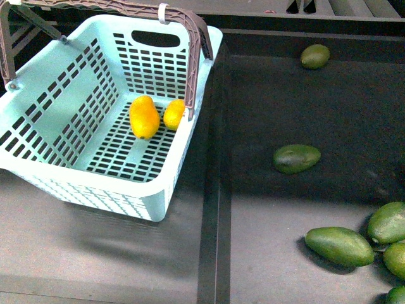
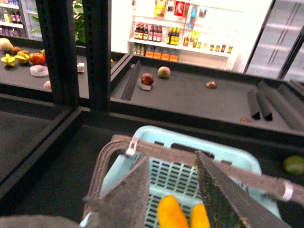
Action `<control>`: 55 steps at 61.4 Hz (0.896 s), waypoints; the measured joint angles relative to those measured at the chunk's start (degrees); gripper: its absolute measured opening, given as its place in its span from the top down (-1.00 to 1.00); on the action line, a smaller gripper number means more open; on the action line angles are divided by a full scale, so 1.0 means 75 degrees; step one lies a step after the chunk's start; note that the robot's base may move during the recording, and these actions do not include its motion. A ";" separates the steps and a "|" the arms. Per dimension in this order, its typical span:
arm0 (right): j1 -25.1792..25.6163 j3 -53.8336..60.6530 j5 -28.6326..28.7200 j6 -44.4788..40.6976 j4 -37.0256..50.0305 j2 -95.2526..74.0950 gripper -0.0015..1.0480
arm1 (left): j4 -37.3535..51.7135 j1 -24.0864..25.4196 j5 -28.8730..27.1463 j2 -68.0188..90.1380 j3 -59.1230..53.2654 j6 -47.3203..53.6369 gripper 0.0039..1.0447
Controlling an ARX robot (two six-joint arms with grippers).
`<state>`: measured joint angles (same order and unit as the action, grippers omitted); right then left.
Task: Pick lemon and mango into basket
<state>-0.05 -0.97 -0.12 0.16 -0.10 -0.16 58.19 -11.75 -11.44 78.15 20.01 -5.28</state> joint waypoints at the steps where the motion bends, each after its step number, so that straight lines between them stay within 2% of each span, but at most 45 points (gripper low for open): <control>1: 0.0000 0.0000 0.0000 0.0000 0.0000 0.0000 -0.83 | -0.0003 0.0020 0.0023 -0.0044 -0.0064 0.0029 0.63; 6: 0.0000 -0.0003 0.0000 0.0000 0.0000 0.0000 -0.83 | -0.0041 0.0224 0.0277 -0.0539 -0.0597 0.0361 0.95; 19: 0.0000 -0.0003 0.0000 0.0000 0.0000 0.0000 -0.83 | -0.0504 0.0667 0.0653 -0.1874 -0.1460 0.0562 0.94; 26: 0.0000 -0.0003 -0.0003 0.0000 0.0000 0.0000 -0.83 | -0.0219 0.0831 0.0825 -0.2101 -0.1964 0.0589 0.94; 31: 0.0000 -0.0003 0.0000 0.0000 0.0000 0.0000 -0.83 | -0.0595 0.0953 0.0988 -0.2597 -0.2151 0.0592 0.94; 34: 0.0000 -0.0003 0.0000 0.0000 0.0000 0.0000 -0.83 | -0.0892 0.1303 0.1425 -0.3005 -0.2241 0.0603 0.94; 38: 0.0000 -0.0003 -0.0003 0.0000 0.0000 0.0000 -0.83 | -0.1236 0.1507 0.1448 -0.3459 -0.2323 0.0606 0.94; 55: 0.0000 0.0000 0.0000 0.0000 0.0000 0.0000 -0.83 | -0.3051 0.1533 0.1524 -0.5569 -0.2550 0.0618 0.94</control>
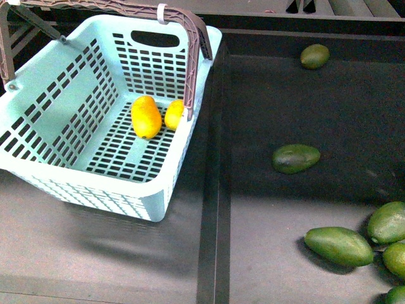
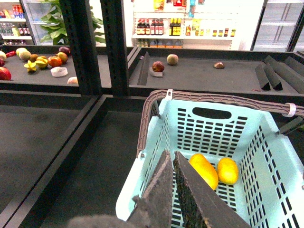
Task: Pick lemon and mango into basket
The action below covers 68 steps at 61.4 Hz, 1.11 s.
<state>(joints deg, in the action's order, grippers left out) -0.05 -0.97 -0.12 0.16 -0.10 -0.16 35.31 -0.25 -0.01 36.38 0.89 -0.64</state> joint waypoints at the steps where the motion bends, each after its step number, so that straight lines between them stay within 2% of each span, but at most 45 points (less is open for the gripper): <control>1: 0.0000 -0.0003 0.0000 0.0000 0.0000 0.0000 -0.83 | -0.0128 0.0000 0.0000 -0.0152 0.0000 0.0000 0.94; 24: 0.0000 0.0000 0.0000 0.0000 0.0000 0.0000 -0.83 | -0.1906 0.0000 0.0000 -0.2046 -0.0003 0.0000 0.94; 54: 0.0000 -0.0003 0.0000 0.0000 0.0000 0.0000 -0.83 | -0.3372 0.0000 0.0000 -0.3518 -0.0003 0.0003 0.94; 57: 0.0000 -0.0003 -0.0003 0.0000 0.0000 0.0000 -0.83 | -0.4427 0.0000 0.0003 -0.4316 -0.0003 0.0003 0.94; 59: 0.0000 -0.0003 0.0000 0.0000 0.0000 0.0000 -0.83 | -0.4637 0.0000 0.0000 -0.4666 -0.0003 0.0003 0.94; 68: 0.0000 -0.0003 0.0000 0.0000 0.0000 0.0000 -0.83 | -0.4686 0.0000 0.0000 -0.4800 -0.0003 0.0003 0.94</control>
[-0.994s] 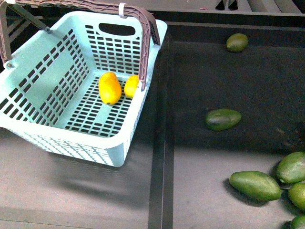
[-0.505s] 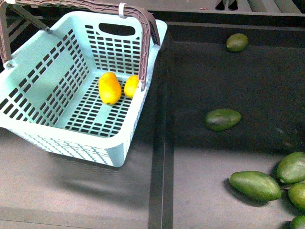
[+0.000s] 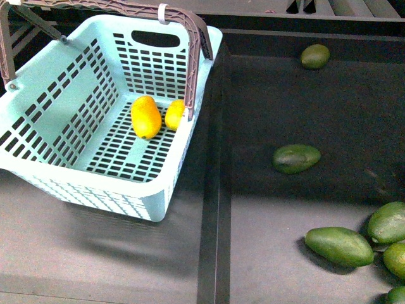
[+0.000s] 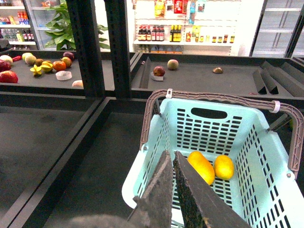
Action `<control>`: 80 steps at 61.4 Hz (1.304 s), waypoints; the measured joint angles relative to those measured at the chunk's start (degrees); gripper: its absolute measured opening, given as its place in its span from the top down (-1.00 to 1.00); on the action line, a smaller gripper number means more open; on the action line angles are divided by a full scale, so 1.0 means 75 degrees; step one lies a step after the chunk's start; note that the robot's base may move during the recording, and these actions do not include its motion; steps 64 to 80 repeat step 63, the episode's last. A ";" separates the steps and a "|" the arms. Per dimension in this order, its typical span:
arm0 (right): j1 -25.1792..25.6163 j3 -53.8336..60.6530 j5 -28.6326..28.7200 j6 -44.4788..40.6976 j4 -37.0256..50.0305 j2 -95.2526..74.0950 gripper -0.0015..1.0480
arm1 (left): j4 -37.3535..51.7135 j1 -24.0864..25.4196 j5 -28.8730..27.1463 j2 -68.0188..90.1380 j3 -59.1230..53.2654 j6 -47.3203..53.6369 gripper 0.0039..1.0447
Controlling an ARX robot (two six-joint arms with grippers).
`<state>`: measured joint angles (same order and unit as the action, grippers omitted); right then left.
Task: Pick lemon and mango into basket
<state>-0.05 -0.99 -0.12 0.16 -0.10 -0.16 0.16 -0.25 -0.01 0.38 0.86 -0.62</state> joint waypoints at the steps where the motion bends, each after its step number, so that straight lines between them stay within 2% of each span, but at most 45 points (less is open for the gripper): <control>1: 0.0000 0.0003 0.0000 0.0000 0.0000 0.0000 -0.83 | -0.0006 0.0000 0.0000 0.0000 0.0000 0.0000 0.94; 23: 0.0000 0.0003 0.0000 0.0000 0.0000 0.0000 -0.83 | -0.0009 0.0000 0.0000 -0.0003 0.0000 -0.0006 0.92; 39: 0.0000 0.0000 0.0000 0.0000 0.0000 0.0000 -0.83 | -0.0009 0.0000 0.0000 -0.0003 0.0000 0.0000 -0.15; 41: 0.0000 0.0000 0.0000 0.0000 0.0000 0.0000 -0.83 | -0.0009 0.0000 0.0000 -0.0003 0.0000 0.0000 -0.36; 50: 0.0000 0.0000 0.0000 0.0000 0.0000 0.0000 -0.83 | -0.0009 0.0000 0.0000 -0.0003 0.0000 0.0000 -0.90; 80: 0.0000 0.0000 0.0000 0.0000 0.0000 0.0000 -0.83 | -0.0009 0.0000 0.0000 -0.0003 0.0000 0.0015 -0.87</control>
